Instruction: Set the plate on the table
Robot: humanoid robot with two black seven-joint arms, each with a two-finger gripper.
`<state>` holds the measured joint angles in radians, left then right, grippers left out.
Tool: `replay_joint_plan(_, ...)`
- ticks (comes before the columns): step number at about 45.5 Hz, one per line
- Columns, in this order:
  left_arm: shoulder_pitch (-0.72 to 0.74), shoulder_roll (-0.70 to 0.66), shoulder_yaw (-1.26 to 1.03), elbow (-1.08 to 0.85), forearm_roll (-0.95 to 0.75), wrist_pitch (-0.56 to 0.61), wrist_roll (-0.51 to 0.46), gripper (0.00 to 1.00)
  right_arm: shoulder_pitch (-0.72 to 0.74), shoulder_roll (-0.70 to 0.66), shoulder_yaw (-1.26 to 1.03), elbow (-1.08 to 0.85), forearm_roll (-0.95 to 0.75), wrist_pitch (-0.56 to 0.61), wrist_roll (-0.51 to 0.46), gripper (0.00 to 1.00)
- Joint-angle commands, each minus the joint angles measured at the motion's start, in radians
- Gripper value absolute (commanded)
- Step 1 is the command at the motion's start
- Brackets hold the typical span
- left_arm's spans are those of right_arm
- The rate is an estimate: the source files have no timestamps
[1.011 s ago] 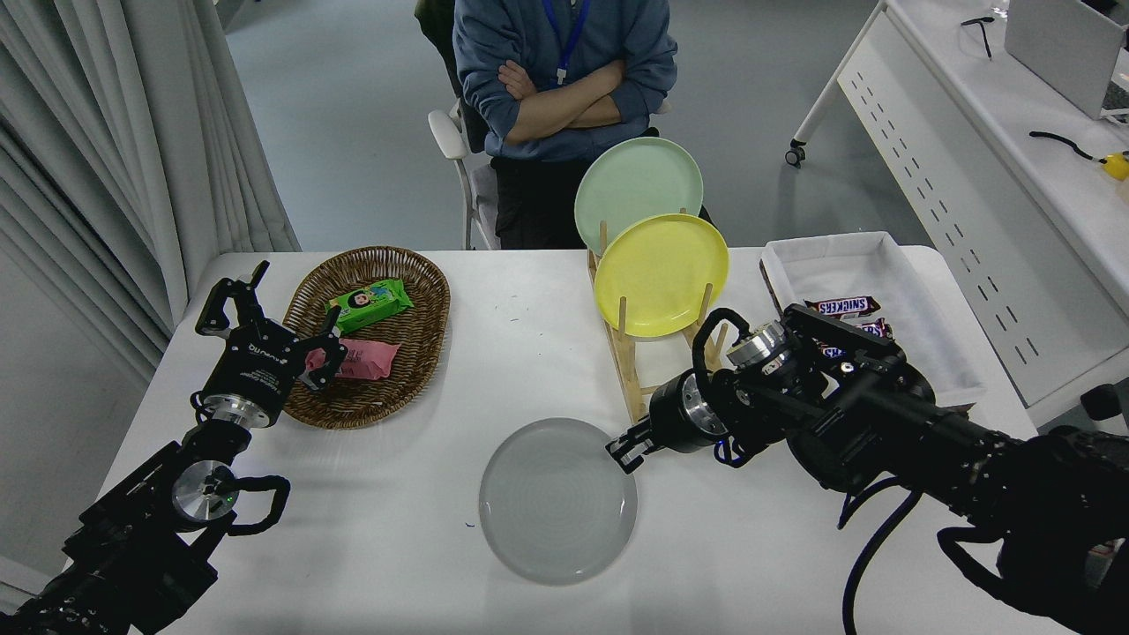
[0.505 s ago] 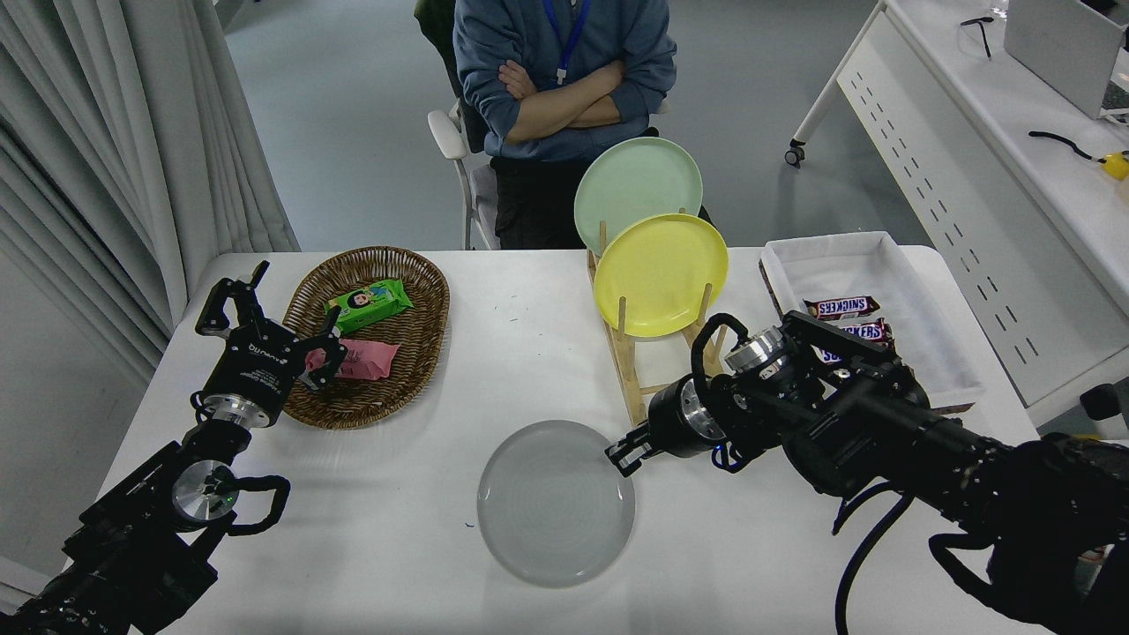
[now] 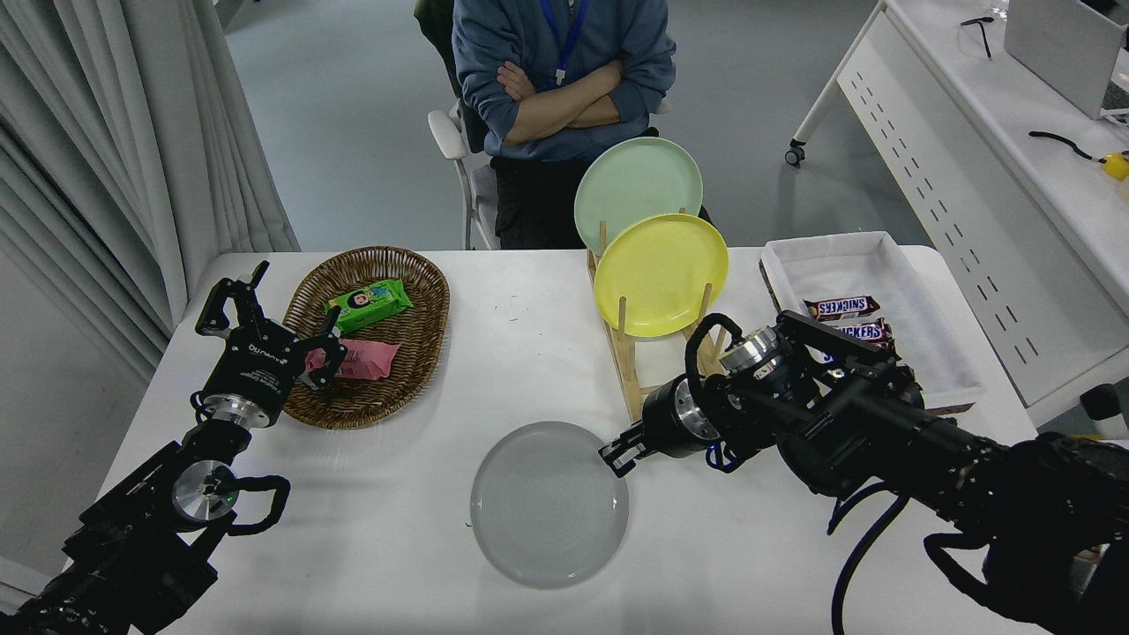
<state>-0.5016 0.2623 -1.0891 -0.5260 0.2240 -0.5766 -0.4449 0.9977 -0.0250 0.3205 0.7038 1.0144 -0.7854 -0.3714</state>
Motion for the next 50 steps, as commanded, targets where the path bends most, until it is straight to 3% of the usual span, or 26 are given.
replay_joint_plan(1, 0.0, 0.0, 0.0, 0.0, 0.0, 0.0, 0.0, 1.0, 0.009, 0.0, -0.005, 0.0, -0.005, 0.0, 0.0, 0.97)
replay_joint_plan(7, 0.0, 0.0, 0.0, 0.0, 0.0, 0.0, 0.0, 1.0, 0.022, 0.0, -0.012, 0.022, -0.007, 0.005, 0.0, 0.99)
replay_joint_plan(14, 0.0, 0.0, 0.0, 0.001, 0.0, 0.0, 0.0, 1.0, 0.033, 0.0, -0.017, 0.037, -0.025, 0.256, 0.0, 0.99)
replay_joint_plan(22, 0.0, 0.0, 0.0, 0.001, 0.0, 0.001, 0.0, 1.0, 0.047, -0.001, -0.003, 0.074, -0.043, 0.408, 0.003, 0.99)
replay_joint_plan(29, 0.0, 0.0, 0.0, 0.001, 0.0, 0.0, 0.0, 1.0, 0.048, -0.036, 0.012, 0.072, -0.149, 0.685, 0.009, 0.99)
replay_joint_plan(33, 0.0, 0.0, 0.0, 0.0, 0.0, 0.0, 0.0, 1.0, 0.047, -0.065, 0.041, 0.071, -0.203, 0.788, 0.009, 0.99)
replay_joint_plan(50, 0.0, 0.0, 0.0, 0.001, 0.0, 0.0, 0.0, 1.0, 0.025, -0.15, 0.408, -0.01, -0.589, 0.824, 0.103, 0.99)
